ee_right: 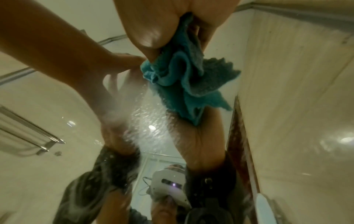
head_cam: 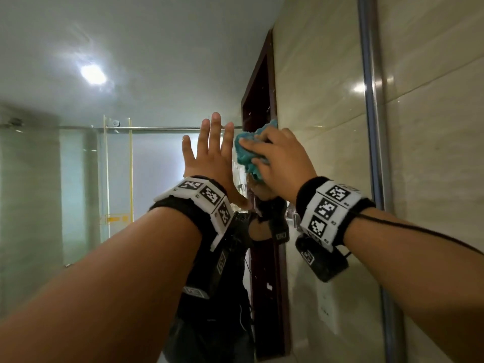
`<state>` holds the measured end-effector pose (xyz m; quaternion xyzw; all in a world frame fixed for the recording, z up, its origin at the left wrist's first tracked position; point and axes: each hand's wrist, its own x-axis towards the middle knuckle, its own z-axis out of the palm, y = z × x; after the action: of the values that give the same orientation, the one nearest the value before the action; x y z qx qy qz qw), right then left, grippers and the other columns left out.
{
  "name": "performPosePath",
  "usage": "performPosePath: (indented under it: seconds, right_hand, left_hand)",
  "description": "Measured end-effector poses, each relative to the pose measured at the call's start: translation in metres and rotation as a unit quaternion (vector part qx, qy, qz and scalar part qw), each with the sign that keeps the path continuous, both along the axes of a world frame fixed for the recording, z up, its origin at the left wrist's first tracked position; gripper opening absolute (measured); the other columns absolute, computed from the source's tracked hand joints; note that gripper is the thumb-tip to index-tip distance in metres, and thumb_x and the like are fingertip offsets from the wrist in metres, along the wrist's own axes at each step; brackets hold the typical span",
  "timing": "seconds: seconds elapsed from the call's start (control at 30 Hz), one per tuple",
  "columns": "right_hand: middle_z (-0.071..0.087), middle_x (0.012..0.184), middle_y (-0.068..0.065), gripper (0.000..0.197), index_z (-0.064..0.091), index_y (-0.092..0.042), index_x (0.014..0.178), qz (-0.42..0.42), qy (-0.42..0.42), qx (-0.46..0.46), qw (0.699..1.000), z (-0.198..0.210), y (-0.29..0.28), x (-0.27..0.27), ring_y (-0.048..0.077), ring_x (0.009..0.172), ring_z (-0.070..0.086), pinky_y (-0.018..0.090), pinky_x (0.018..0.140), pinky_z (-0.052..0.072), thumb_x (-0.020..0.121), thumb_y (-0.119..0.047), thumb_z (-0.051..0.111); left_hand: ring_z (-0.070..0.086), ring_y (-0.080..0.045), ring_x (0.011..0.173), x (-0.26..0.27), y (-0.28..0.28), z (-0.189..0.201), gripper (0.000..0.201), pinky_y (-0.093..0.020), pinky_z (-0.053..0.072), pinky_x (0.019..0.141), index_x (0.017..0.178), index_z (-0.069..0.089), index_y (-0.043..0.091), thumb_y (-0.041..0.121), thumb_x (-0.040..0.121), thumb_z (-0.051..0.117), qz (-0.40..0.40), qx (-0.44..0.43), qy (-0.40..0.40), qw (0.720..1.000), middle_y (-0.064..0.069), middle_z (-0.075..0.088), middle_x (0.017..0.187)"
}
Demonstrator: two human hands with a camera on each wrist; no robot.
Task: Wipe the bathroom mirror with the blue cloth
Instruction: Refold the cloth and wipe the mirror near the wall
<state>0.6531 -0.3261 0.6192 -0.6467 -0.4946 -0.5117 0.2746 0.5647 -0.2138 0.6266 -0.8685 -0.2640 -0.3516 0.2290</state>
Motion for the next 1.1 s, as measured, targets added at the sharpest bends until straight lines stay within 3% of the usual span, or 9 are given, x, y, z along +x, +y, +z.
performPosePath:
  seconds: [0.1, 0.27, 0.43, 0.57, 0.67, 0.8, 0.9, 1.0, 1.1]
  right_hand:
    - [0.052, 0.112, 0.002, 0.041, 0.054, -0.027, 0.130, -0.013, 0.012, -0.011, 1.000, 0.025, -0.004, 0.003, 0.020, 0.105, 0.043, 0.024, 0.092, 0.034, 0.090, -0.017, 0.058]
    - [0.045, 0.124, 0.008, 0.044, 0.053, -0.027, 0.130, -0.039, 0.079, 0.091, 0.992, 0.084, 0.007, -0.002, 0.028, 0.114, 0.041, 0.032, 0.103, 0.034, 0.089, -0.010, 0.053]
    - [0.043, 0.116, 0.000, 0.059, 0.051, -0.028, 0.132, 0.001, 0.034, 0.031, 0.999, 0.018, 0.014, -0.005, 0.013, 0.098, 0.027, 0.020, 0.089, 0.030, 0.081, 0.002, 0.058]
    - [0.045, 0.113, 0.002, 0.048, 0.054, -0.025, 0.130, 0.006, 0.005, -0.034, 0.999, 0.002, 0.001, -0.003, 0.021, 0.104, 0.035, 0.024, 0.089, 0.035, 0.086, -0.007, 0.058]
    - [0.040, 0.108, -0.003, 0.046, 0.053, -0.031, 0.128, 0.007, 0.034, -0.004, 0.999, 0.041, -0.004, -0.004, 0.017, 0.103, 0.034, 0.025, 0.094, 0.035, 0.088, -0.008, 0.054]
    - [0.043, 0.108, 0.001, 0.038, 0.059, -0.025, 0.123, -0.009, 0.066, 0.060, 0.996, 0.087, -0.010, -0.006, 0.022, 0.102, 0.040, 0.032, 0.103, 0.031, 0.093, -0.008, 0.046]
    - [0.039, 0.103, -0.003, 0.041, 0.060, -0.026, 0.122, 0.023, 0.070, 0.067, 0.995, 0.052, -0.001, -0.005, 0.020, 0.104, 0.036, 0.024, 0.097, 0.033, 0.088, -0.004, 0.051]
    - [0.043, 0.114, -0.001, 0.044, 0.055, -0.028, 0.127, 0.046, 0.049, -0.008, 0.998, 0.003, 0.000, -0.001, 0.016, 0.104, 0.033, 0.009, 0.088, 0.027, 0.088, -0.008, 0.055]
    - [0.043, 0.114, -0.003, 0.045, 0.055, -0.032, 0.127, 0.024, 0.012, -0.050, 0.998, 0.004, -0.008, 0.003, 0.019, 0.108, 0.034, 0.024, 0.096, 0.034, 0.088, -0.010, 0.057]
  left_hand:
    - [-0.031, -0.031, 0.137, -0.001, -0.001, 0.001, 0.152, -0.056, -0.006, 0.113, 0.137, -0.038, 0.010, 0.084, 0.049, 0.062, -0.001, -0.006, 0.009, 1.000, -0.014, -0.041, 0.145]
    - [-0.032, -0.030, 0.137, 0.001, 0.001, -0.001, 0.153, -0.057, -0.004, 0.113, 0.136, -0.038, 0.012, 0.083, 0.048, 0.064, -0.005, -0.009, 0.000, 1.000, -0.013, -0.042, 0.145]
    - [-0.033, -0.031, 0.136, 0.002, -0.001, -0.001, 0.152, -0.055, -0.009, 0.112, 0.136, -0.038, 0.010, 0.086, 0.048, 0.060, 0.006, -0.012, -0.005, 1.000, -0.014, -0.042, 0.144]
    - [-0.031, -0.030, 0.137, 0.000, -0.004, -0.002, 0.152, -0.054, -0.007, 0.112, 0.137, -0.037, 0.012, 0.084, 0.049, 0.062, 0.007, -0.012, -0.008, 1.000, -0.013, -0.041, 0.145]
    - [-0.032, -0.029, 0.137, 0.001, -0.005, 0.000, 0.154, -0.055, -0.004, 0.114, 0.137, -0.038, 0.012, 0.083, 0.046, 0.065, 0.015, -0.018, -0.004, 1.000, -0.012, -0.042, 0.145]
    - [-0.030, -0.027, 0.138, 0.002, -0.005, 0.000, 0.158, -0.055, -0.002, 0.115, 0.136, -0.039, 0.014, 0.081, 0.043, 0.069, 0.012, -0.023, -0.010, 1.000, -0.010, -0.040, 0.146]
    - [-0.030, -0.028, 0.138, 0.002, -0.006, 0.000, 0.157, -0.054, -0.002, 0.115, 0.136, -0.039, 0.013, 0.082, 0.043, 0.068, 0.013, -0.020, -0.008, 1.000, -0.011, -0.041, 0.146]
    - [-0.030, -0.029, 0.138, 0.002, -0.006, 0.000, 0.157, -0.054, -0.003, 0.114, 0.136, -0.039, 0.012, 0.082, 0.044, 0.067, 0.020, -0.017, -0.012, 1.000, -0.012, -0.041, 0.146]
    - [-0.030, -0.029, 0.138, 0.004, -0.006, -0.002, 0.157, -0.055, -0.002, 0.115, 0.136, -0.038, 0.012, 0.083, 0.044, 0.066, 0.023, -0.015, -0.014, 1.000, -0.012, -0.040, 0.146]
